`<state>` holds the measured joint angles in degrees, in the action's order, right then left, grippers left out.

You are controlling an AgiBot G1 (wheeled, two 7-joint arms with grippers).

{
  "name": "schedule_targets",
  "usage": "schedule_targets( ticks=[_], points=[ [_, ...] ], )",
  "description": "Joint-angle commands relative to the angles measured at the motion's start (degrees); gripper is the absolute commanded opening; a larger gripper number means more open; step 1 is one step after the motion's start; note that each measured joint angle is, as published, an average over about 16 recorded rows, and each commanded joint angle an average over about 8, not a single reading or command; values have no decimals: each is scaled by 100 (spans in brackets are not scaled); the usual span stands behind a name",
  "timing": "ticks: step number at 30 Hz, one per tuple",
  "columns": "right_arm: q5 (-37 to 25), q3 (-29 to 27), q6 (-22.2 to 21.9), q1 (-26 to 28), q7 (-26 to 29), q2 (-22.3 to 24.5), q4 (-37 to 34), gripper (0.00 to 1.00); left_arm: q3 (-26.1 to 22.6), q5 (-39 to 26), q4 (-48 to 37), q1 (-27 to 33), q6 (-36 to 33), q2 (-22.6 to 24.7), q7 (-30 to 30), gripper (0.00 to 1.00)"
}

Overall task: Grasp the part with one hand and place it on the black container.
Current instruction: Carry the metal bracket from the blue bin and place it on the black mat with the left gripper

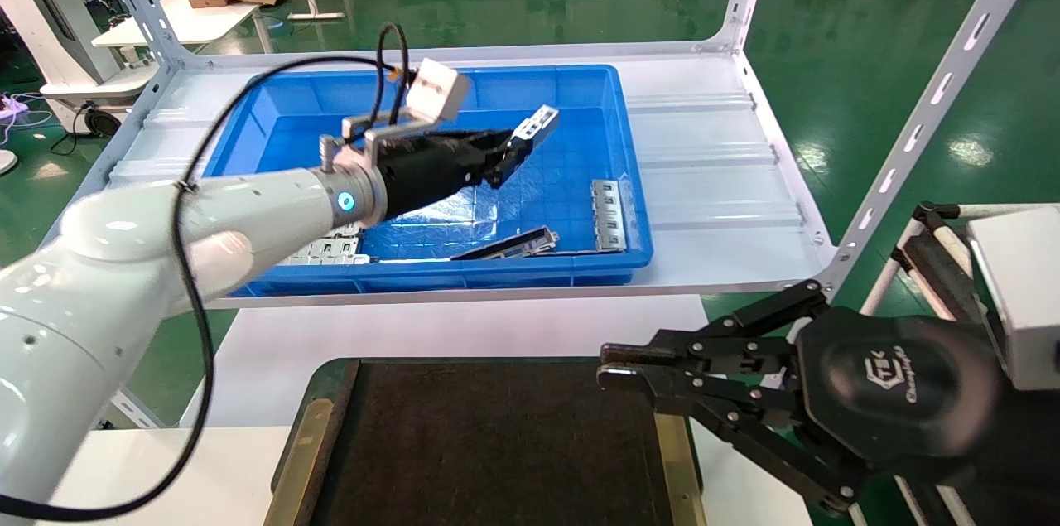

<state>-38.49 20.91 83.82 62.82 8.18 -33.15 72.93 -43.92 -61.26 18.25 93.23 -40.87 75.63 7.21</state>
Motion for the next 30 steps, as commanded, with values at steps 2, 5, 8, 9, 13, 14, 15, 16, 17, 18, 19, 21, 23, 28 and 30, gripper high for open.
schedule_targets(
  ticks=[2, 5, 8, 9, 13, 14, 15, 16, 17, 18, 19, 21, 23, 28, 30],
  points=[
    [0, 0, 0, 0, 0, 0, 0, 0, 106, 214, 8, 95, -331, -103, -59, 0],
    [0, 0, 0, 0, 0, 0, 0, 0, 193, 386, 188, 76, -869, -343, -127, 0],
    [0, 1, 0, 0, 0, 0, 0, 0, 248, 523, 527, -35, -1409, -664, -141, 0],
    [0, 1, 0, 0, 0, 0, 0, 0, 262, 568, 682, -98, -1571, -787, -123, 0],
    [1, 1, 0, 0, -1, 0, 0, 0, 311, 749, 1484, -461, -2047, -1309, 60, 0],
    [1, 1, 0, 0, -1, 0, 0, 0, 323, 796, 1723, -575, -2114, -1441, 134, 0],
    [1, 1, 0, 0, -1, 0, 0, 0, 332, 838, 1978, -697, -2152, -1570, 215, 0],
    [1, 1, 0, 0, -1, 0, 0, 0, 341, 878, 2245, -823, -2174, -1701, 300, 0],
    [1, 1, -1, 0, -1, 0, 0, 0, 348, 915, 2513, -949, -2177, -1827, 389, 0],
    [1, 1, -1, 0, -1, 1, 0, 0, 354, 948, 2796, -1080, -2160, -1957, 484, 0],
    [1, 1, -1, 0, -1, 1, 0, 0, 360, 978, 3081, -1212, -2127, -2084, 581, 0],
    [1, 2, -1, 0, -1, 1, 0, 0, 368, 1026, 3628, -1469, -2011, -2321, 776, 0],
    [1, 2, -1, 0, -1, 1, 0, 0, 364, 1050, 4139, -1723, -1853, -2540, 962, 0],
    [1, 2, -1, 1, -1, 1, 0, 0, 288, 986, 5159, -2353, -1387, -2987, 1309, 0],
    [2, 2, -1, 1, -1, 1, 0, 0, 228, 931, 5440, -2609, -1211, -3125, 1406, 0]
  ],
)
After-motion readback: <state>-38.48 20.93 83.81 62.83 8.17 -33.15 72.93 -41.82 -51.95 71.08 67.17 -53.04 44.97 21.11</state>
